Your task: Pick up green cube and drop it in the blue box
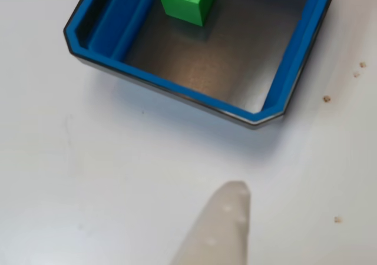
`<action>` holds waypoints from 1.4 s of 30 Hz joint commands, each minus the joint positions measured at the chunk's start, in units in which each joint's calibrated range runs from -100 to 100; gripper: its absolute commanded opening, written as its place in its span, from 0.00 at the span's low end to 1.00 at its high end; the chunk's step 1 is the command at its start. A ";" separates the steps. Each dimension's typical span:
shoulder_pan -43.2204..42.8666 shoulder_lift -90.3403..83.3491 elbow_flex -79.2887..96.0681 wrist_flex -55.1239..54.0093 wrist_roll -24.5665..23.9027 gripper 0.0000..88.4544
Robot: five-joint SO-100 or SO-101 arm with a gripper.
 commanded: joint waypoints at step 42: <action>-2.70 -71.68 63.16 -12.66 0.20 0.21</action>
